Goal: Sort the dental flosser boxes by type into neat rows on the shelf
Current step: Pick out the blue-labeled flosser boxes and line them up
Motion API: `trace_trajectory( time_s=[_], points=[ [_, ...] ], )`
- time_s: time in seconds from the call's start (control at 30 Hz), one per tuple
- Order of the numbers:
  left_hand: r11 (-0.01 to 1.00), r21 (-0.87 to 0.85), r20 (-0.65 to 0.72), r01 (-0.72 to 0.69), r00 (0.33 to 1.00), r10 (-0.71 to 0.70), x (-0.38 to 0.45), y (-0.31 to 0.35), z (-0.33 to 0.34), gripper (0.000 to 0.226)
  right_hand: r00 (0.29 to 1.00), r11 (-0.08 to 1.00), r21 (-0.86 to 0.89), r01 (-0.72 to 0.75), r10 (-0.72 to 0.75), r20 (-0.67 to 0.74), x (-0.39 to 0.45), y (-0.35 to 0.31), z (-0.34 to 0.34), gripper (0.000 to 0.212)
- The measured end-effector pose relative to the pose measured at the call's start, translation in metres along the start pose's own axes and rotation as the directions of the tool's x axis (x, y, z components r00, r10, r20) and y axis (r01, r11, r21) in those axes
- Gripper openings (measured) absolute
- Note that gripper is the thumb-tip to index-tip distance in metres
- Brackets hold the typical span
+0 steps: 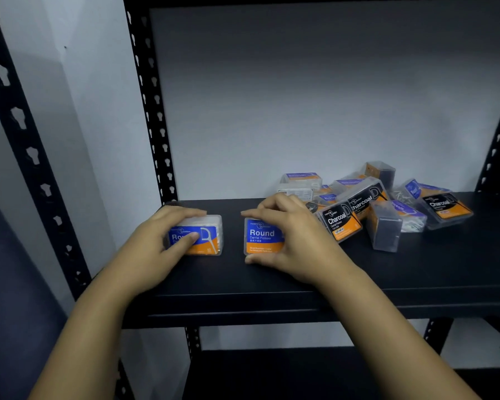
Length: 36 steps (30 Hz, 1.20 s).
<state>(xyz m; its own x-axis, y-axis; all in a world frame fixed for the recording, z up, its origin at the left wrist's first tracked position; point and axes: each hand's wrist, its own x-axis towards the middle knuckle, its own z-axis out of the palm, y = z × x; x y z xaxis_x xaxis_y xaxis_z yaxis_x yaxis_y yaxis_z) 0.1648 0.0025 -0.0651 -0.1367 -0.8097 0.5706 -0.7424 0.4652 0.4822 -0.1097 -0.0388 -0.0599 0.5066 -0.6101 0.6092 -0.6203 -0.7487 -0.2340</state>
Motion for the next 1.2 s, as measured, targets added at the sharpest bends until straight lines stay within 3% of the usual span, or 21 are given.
trace_trajectory(
  time_s=[0.2,0.33,0.6,0.9,1.2],
  points=[
    [0.989,-0.146,-0.015,0.008,1.0,-0.01,-0.016,-0.001,-0.005,0.035,1.0,0.99,0.142,0.02,-0.023,0.018,0.001,-0.001,0.003,0.079],
    [0.984,-0.172,-0.041,0.04,0.998,-0.048,-0.019,-0.001,-0.006,0.034,0.999,0.978,0.205,0.033,-0.037,0.017,0.001,-0.001,0.005,0.059],
    [0.975,-0.215,-0.081,0.054,0.994,-0.073,-0.021,0.006,-0.005,0.024,0.997,0.949,0.313,0.047,-0.064,0.046,0.0,-0.008,0.006,0.05],
    [0.89,-0.433,0.006,0.141,0.988,-0.154,-0.02,0.006,-0.009,0.026,0.993,0.936,0.344,0.079,-0.103,0.051,-0.002,-0.008,0.003,0.045],
    [0.847,-0.506,0.04,0.163,0.985,-0.166,-0.021,0.006,-0.01,0.024,0.987,0.915,0.396,0.073,-0.123,0.103,-0.005,-0.006,-0.001,0.046]
  ],
)
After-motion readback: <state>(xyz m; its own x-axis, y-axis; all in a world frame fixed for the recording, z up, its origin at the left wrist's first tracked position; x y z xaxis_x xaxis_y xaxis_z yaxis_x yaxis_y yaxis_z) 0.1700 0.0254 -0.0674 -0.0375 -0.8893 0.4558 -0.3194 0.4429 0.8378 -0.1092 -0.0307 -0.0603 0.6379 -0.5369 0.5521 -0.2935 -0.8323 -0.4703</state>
